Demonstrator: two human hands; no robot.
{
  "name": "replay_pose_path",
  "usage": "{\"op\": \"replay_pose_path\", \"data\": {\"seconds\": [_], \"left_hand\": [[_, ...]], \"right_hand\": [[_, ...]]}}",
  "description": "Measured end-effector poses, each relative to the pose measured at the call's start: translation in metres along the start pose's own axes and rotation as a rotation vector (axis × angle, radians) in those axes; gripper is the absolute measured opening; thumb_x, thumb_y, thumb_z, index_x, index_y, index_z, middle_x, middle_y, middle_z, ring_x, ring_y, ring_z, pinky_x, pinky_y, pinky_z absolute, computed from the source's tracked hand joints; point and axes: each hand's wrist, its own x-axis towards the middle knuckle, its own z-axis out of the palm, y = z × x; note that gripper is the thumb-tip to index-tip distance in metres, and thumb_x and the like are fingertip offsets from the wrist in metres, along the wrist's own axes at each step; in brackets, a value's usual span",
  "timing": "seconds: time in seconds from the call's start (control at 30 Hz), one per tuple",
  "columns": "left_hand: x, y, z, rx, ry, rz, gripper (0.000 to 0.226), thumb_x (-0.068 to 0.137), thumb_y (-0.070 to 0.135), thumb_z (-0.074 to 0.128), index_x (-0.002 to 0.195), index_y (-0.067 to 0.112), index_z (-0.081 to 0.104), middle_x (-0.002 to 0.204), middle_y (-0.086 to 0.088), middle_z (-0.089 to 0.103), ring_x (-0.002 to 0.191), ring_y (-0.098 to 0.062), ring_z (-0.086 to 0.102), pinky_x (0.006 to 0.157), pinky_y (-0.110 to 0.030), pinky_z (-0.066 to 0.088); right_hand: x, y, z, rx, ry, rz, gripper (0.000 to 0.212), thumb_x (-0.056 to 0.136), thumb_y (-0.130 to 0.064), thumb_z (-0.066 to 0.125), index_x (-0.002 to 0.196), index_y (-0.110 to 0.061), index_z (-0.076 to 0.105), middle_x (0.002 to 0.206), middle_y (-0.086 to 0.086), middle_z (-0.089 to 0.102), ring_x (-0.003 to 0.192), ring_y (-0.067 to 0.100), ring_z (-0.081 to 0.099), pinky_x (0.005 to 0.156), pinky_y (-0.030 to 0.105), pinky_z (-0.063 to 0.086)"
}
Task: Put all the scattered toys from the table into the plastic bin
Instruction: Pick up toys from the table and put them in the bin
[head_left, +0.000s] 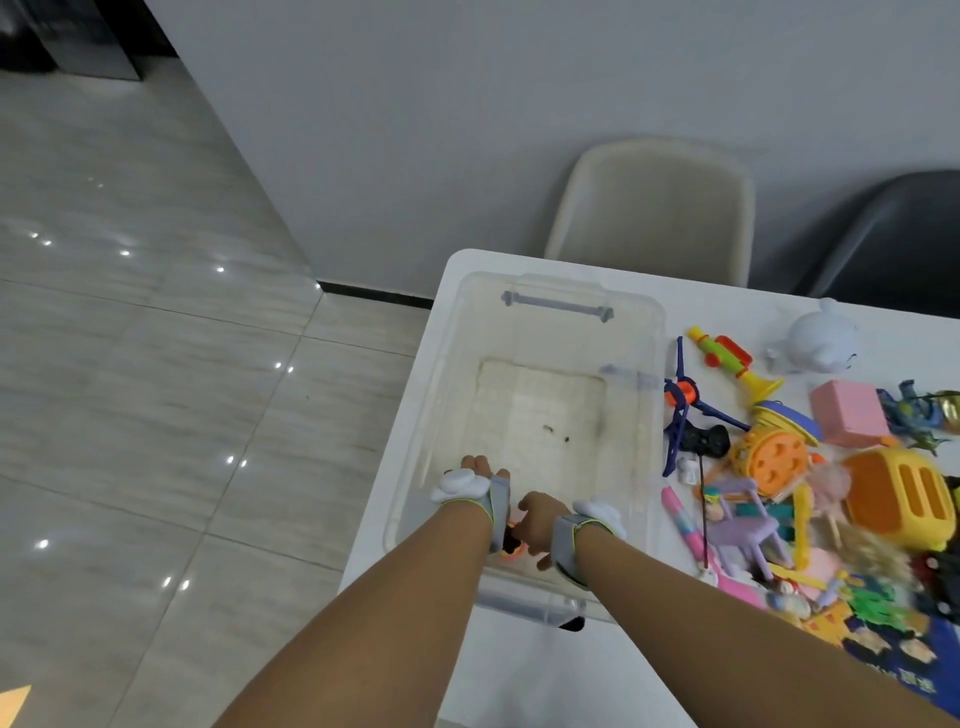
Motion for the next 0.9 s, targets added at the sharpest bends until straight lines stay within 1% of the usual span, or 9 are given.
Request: {"op": "replay_pose_path", "data": {"seconds": [0.07,0.17,0.23,0.33,0.43,0.53,0.67,0.77,0.9], "left_hand": [[-0.009,0.003,-0.002,-0.016,0.108,0.011,0.042,0.092,0.022,0.052,0.132,0.013,0.043,0.135,-0.015,0.035,0.127,-0.033,0.033,0.099,-0.043,0.039],[-0.022,0.008,-0.011,-0.177,0.231,-0.011,0.041,0.088,0.012,0.054,0.128,0.016,0.046,0.131,-0.013,0.036,0.123,-0.032,0.035,0.091,-0.041,0.041],[-0.027,0.013,-0.021,-0.273,0.282,-0.026,0.047,0.087,0.009,0.057,0.131,0.019,0.046,0.132,-0.012,0.037,0.123,-0.032,0.035,0.088,-0.040,0.042],[-0.040,0.026,-0.039,-0.388,0.404,0.007,0.056,0.085,0.012,0.063,0.136,0.027,0.045,0.137,-0.008,0.037,0.127,-0.029,0.037,0.086,-0.039,0.047],[-0.052,0.034,-0.059,-0.463,0.590,0.052,0.058,0.082,0.015,0.065,0.135,0.031,0.046,0.139,-0.004,0.038,0.129,-0.024,0.038,0.083,-0.037,0.050],[-0.066,0.055,-0.080,-0.577,0.707,0.116,0.054,0.083,0.015,0.064,0.132,0.032,0.048,0.134,0.000,0.040,0.125,-0.021,0.040,0.078,-0.033,0.049],[-0.083,0.100,-0.106,-0.707,0.771,0.225,0.050,0.085,0.011,0.060,0.129,0.032,0.049,0.129,0.003,0.040,0.120,-0.019,0.045,0.082,-0.024,0.041],[-0.093,0.146,-0.117,-0.738,0.752,0.324,0.048,0.085,0.010,0.059,0.126,0.033,0.049,0.125,0.004,0.040,0.115,-0.019,0.050,0.083,-0.027,0.045],[-0.095,0.183,-0.121,-0.767,0.741,0.363,0.047,0.085,0.007,0.058,0.125,0.030,0.051,0.122,0.002,0.041,0.104,-0.022,0.056,0.079,-0.028,0.046]], "right_hand": [[-0.009,-0.005,-0.009,0.113,0.071,0.022,0.044,0.090,-0.023,0.062,0.129,-0.003,0.051,0.125,0.018,0.061,0.113,0.034,0.062,0.096,0.044,0.052],[-0.025,-0.013,-0.025,0.270,0.187,0.017,0.041,0.095,-0.020,0.051,0.130,0.001,0.049,0.124,0.021,0.060,0.112,0.037,0.062,0.095,0.048,0.053],[-0.042,-0.015,-0.037,0.370,0.218,-0.008,0.044,0.095,-0.022,0.047,0.134,-0.002,0.044,0.122,0.017,0.061,0.108,0.035,0.065,0.094,0.047,0.054],[-0.072,-0.011,-0.058,0.666,0.186,-0.081,0.044,0.094,-0.026,0.046,0.137,-0.014,0.041,0.111,0.009,0.060,0.093,0.030,0.070,0.083,0.046,0.060],[-0.099,-0.006,-0.085,0.786,0.288,-0.218,0.034,0.094,-0.025,0.047,0.126,-0.015,0.051,0.099,0.007,0.061,0.080,0.026,0.068,0.072,0.042,0.062],[-0.128,0.014,-0.112,0.868,0.414,-0.339,0.024,0.094,-0.025,0.048,0.113,-0.017,0.058,0.097,0.006,0.063,0.075,0.023,0.069,0.069,0.043,0.062],[-0.151,0.054,-0.139,0.904,0.515,-0.427,0.020,0.096,-0.028,0.048,0.110,-0.019,0.060,0.099,0.007,0.064,0.078,0.023,0.073,0.064,0.037,0.062],[-0.159,0.099,-0.152,0.910,0.620,-0.430,0.017,0.096,-0.027,0.048,0.103,-0.021,0.062,0.096,0.007,0.065,0.069,0.020,0.071,0.056,0.033,0.059],[-0.157,0.137,-0.153,0.860,0.686,-0.350,0.017,0.095,-0.024,0.046,0.103,-0.021,0.060,0.093,0.009,0.069,0.073,0.025,0.072,0.060,0.042,0.061]]}}
